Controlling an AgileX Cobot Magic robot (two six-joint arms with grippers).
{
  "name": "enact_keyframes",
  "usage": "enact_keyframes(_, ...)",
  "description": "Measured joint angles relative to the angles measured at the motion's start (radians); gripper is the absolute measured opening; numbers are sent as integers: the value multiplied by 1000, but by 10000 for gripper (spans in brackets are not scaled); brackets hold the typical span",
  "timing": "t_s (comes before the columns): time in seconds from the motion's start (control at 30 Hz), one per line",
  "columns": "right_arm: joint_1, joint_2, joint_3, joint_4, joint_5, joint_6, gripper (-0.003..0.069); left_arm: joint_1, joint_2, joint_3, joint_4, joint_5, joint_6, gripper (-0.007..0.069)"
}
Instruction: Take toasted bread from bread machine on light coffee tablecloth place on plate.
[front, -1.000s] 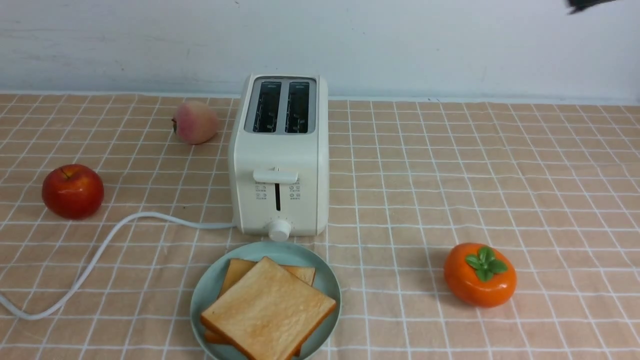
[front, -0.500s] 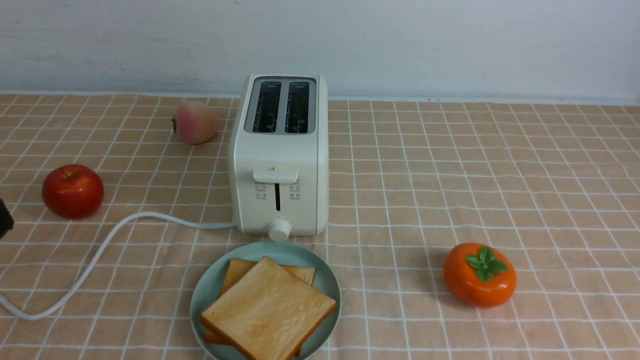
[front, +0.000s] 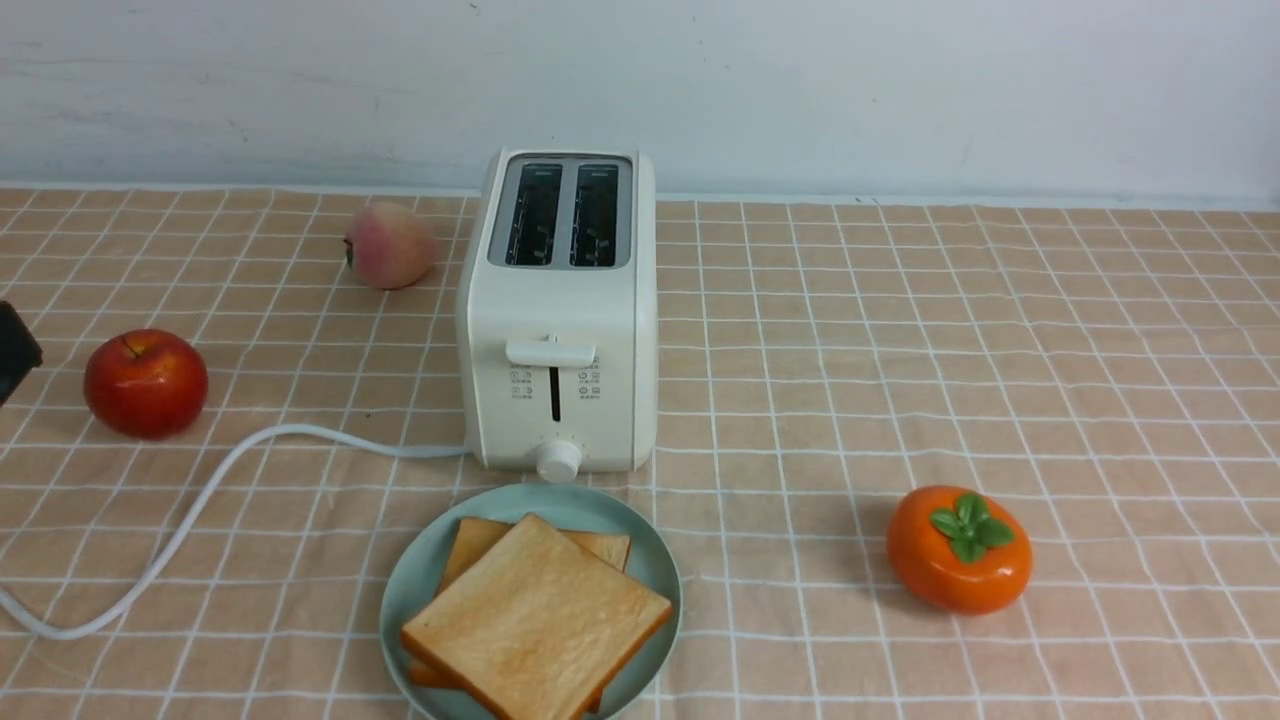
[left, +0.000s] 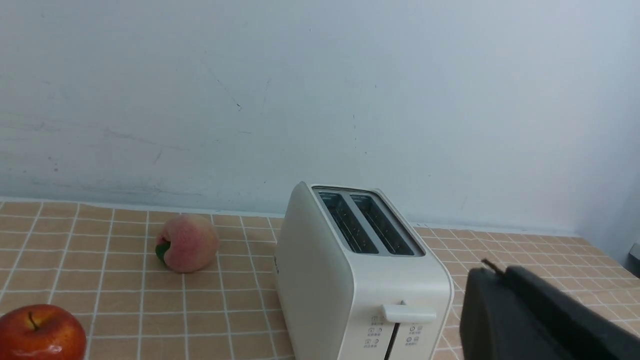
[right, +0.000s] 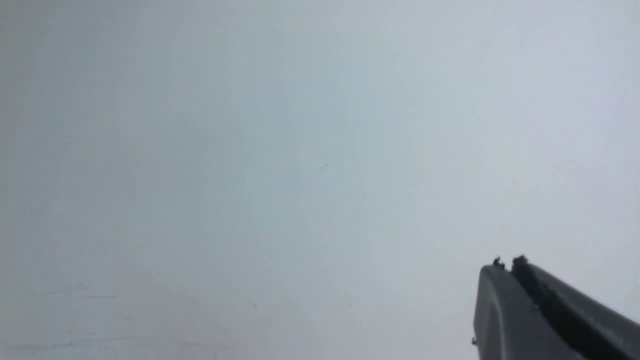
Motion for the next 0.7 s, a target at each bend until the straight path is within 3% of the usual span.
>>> enact_keyframes(0.7,0,0,0,-1,18,1,44,2,-25,67,0,5,0,21)
